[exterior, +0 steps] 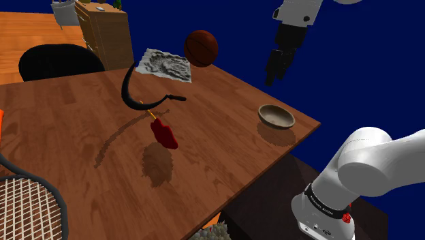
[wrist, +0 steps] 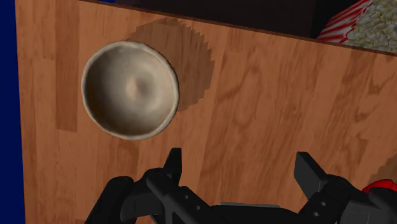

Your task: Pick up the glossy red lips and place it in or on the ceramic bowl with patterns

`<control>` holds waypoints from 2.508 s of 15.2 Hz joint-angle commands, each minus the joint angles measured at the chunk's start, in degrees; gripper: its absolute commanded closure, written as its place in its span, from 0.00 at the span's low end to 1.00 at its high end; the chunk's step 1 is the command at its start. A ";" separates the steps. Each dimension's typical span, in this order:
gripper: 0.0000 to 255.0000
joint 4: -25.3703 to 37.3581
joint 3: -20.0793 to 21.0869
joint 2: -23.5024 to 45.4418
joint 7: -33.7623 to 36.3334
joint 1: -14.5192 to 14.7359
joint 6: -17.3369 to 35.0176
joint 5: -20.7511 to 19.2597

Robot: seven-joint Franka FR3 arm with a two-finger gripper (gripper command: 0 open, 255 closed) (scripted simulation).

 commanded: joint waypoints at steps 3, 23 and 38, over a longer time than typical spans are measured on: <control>0.00 -0.39 2.20 1.69 2.01 0.76 2.50 1.17; 0.00 11.03 23.55 31.96 24.37 4.91 24.48 -0.48; 0.00 15.09 27.25 45.61 33.22 6.80 32.61 -8.74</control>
